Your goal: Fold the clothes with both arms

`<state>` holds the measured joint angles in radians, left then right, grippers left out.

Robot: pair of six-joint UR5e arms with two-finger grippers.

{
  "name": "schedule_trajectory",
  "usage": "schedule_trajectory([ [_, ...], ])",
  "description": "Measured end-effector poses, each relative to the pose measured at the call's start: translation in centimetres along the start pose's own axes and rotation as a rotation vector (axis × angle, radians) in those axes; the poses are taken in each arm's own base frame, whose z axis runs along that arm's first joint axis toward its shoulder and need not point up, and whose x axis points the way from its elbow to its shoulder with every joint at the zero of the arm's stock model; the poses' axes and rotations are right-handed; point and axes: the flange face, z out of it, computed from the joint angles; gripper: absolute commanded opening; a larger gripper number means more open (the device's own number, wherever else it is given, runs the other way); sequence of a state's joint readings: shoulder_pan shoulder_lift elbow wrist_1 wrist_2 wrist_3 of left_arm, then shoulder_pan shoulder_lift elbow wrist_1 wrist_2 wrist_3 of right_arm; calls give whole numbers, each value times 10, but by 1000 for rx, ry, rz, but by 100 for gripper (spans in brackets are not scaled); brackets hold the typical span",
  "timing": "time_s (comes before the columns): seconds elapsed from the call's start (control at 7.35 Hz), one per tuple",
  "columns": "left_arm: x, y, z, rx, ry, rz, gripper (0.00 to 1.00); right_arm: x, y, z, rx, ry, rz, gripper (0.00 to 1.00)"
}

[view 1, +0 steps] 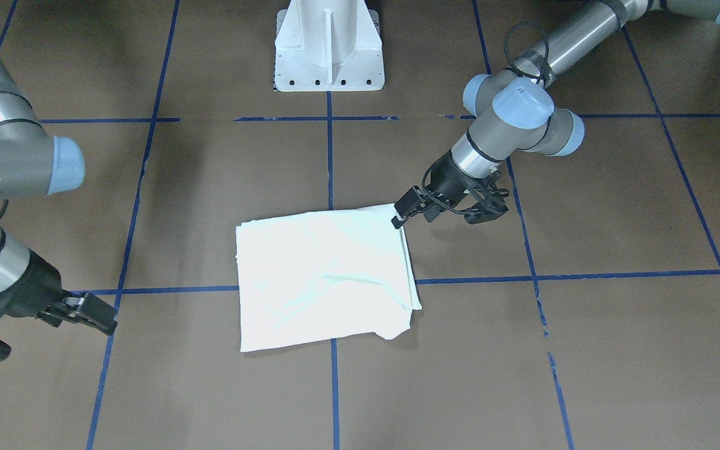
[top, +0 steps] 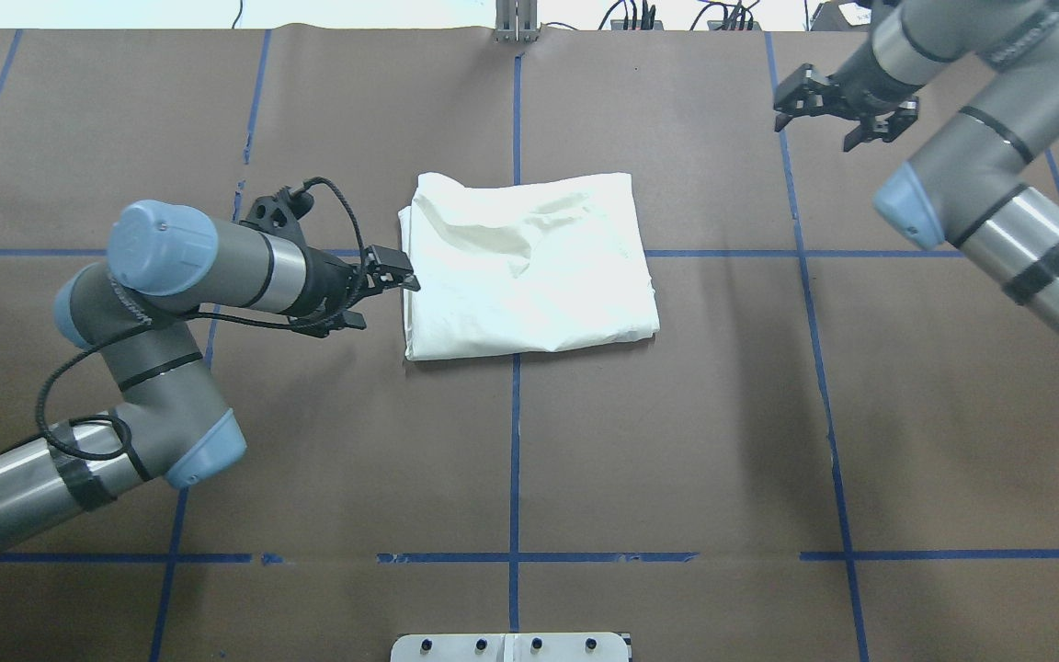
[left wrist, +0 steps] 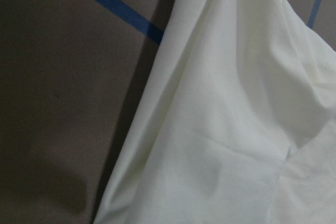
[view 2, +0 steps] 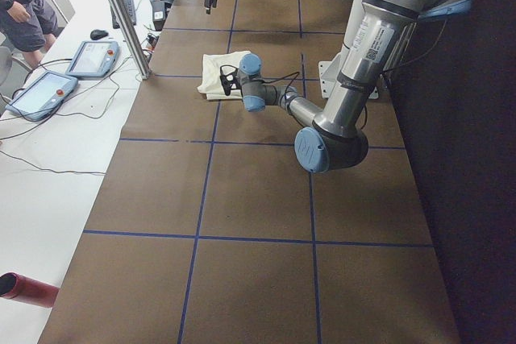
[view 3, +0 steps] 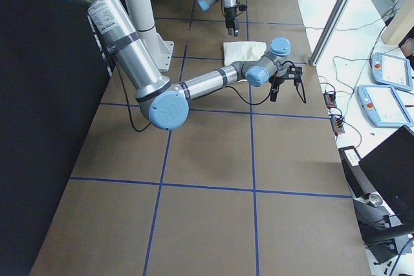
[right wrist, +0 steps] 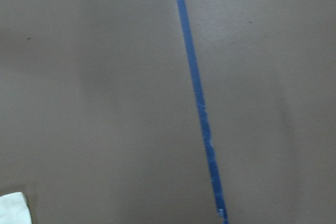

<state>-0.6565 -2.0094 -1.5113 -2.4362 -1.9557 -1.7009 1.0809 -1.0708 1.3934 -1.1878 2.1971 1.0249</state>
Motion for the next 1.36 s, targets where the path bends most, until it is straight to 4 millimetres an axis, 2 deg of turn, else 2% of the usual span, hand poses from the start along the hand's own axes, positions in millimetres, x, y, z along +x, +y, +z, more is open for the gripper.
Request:
schedule_trajectory([
  [0.27, -27, -31, -52, 69, -80, 109, 99, 76, 13, -18, -4, 37, -62, 100],
  [0.41, -34, -49, -85, 107, -154, 179, 100, 122, 18, -27, -17, 79, -115, 100],
  [0.68, -44, -95, -164, 170, -340, 331, 100, 216, 20, -52, -61, 160, -215, 100],
  [0.82, -58, -124, -204, 189, -429, 408, 100, 255, 18, -67, -93, 176, -248, 100],
  [0.95, -84, -153, -242, 185, -496, 476, 100, 293, 18, -86, -124, 167, -267, 100],
  [1.09, -121, -179, -279, 145, -532, 545, 100, 329, 22, -107, -144, 139, -270, 100],
  [1.23, -166, -201, -315, 78, -542, 633, 100, 358, 28, -126, -154, 111, -264, 100],
  [1.36, -218, -214, -352, 7, -535, 737, 100, 377, 39, -142, -166, 101, -249, 100],
])
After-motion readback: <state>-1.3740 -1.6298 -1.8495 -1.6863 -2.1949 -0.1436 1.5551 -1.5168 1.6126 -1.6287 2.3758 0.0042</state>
